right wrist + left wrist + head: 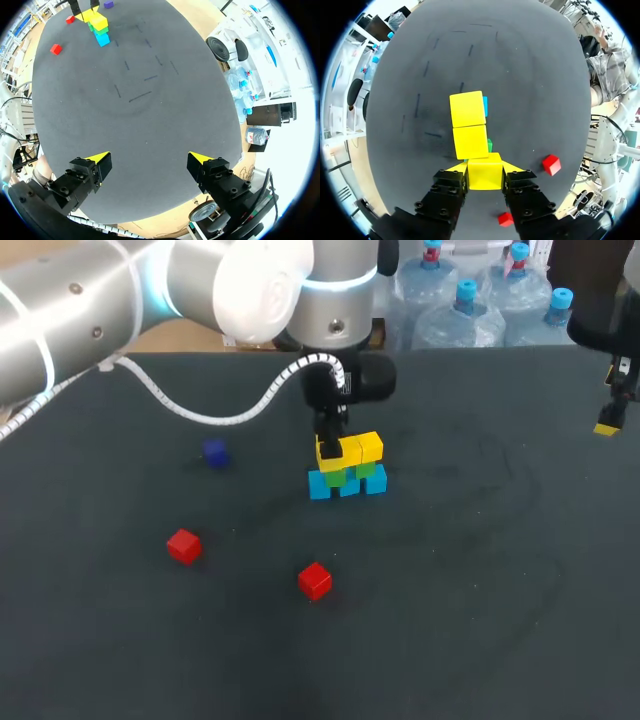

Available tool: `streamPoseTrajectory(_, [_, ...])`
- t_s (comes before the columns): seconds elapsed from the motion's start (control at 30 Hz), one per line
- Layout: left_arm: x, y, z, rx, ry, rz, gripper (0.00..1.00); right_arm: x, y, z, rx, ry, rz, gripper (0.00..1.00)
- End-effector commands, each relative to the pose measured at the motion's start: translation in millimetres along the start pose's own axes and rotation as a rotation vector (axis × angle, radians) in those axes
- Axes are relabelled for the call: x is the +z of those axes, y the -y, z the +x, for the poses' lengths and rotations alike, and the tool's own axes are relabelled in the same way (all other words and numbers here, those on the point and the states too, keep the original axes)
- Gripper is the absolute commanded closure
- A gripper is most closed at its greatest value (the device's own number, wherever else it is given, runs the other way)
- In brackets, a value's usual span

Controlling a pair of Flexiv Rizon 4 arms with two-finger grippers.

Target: Place the blue cubes, place green cubes on the blue cubes, place the yellow cubes on the green cubes, then place the red cubes on the yellow cubes, and place purple cube on the red cubes.

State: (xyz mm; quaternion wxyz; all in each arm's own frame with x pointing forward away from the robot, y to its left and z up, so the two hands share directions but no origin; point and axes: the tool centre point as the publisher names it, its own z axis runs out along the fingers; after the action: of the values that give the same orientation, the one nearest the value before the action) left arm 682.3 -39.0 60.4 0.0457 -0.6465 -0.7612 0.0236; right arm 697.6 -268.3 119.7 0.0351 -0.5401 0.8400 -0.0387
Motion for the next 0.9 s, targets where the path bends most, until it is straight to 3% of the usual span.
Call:
streamPoseTrajectory(0.03, [0.7,-3.1,-1.9,0.004,-0.002,0.004,1.0,0.8,0.9,-0.2,-0.001,0.001,-0.001,0.0])
streamPoseTrajectory(0.9, [9.5,-6.0,-2.2,0.001,0.004,0.02,1.0,0.8,0.9,-0.2,-0.001,0.001,-0.001,0.0])
